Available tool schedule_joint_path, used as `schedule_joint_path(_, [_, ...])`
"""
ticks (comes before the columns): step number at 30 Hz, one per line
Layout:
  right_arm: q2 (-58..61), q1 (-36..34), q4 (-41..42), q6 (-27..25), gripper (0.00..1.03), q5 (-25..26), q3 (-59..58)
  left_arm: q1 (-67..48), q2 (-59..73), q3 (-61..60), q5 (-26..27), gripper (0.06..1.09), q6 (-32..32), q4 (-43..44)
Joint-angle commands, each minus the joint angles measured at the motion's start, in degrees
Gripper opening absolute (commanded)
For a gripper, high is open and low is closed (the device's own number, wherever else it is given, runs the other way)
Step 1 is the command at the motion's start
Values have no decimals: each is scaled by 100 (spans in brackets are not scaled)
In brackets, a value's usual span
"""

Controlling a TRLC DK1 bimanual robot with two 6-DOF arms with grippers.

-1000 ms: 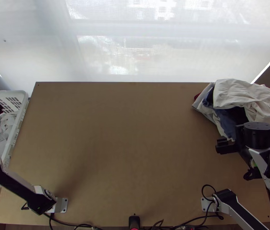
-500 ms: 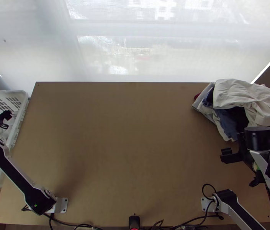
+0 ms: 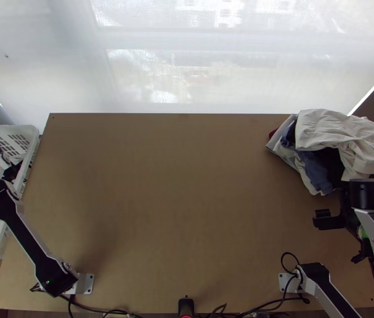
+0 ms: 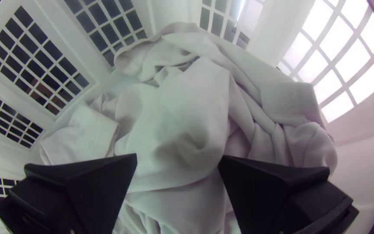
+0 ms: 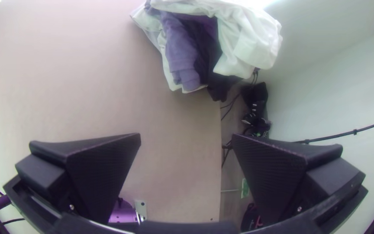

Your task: Fold the t-shirt

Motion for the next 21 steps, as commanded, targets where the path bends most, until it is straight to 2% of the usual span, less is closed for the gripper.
schedule_joint_path(1, [-23,-178,-44,-3,98,5,32,-51,308,68,-41,86,-204,56])
schedule_joint_path(3, [-14,-178,-44,-3,98,-4,6,-51,343,50,-76,73,-248,30])
schedule_joint_path(9, [-14,-169,-8,15,98,5,-64,81,176,24,-76,10,-353,56])
schedule_joint_path(13, [-6,-99,36,24,98,-4,-108,134,-369,-82,64,9,-582,-252])
schedule_joint_path(21, [-14,191,167,85,98,-4,-302,503,-2347,-583,926,9,-1223,-1227])
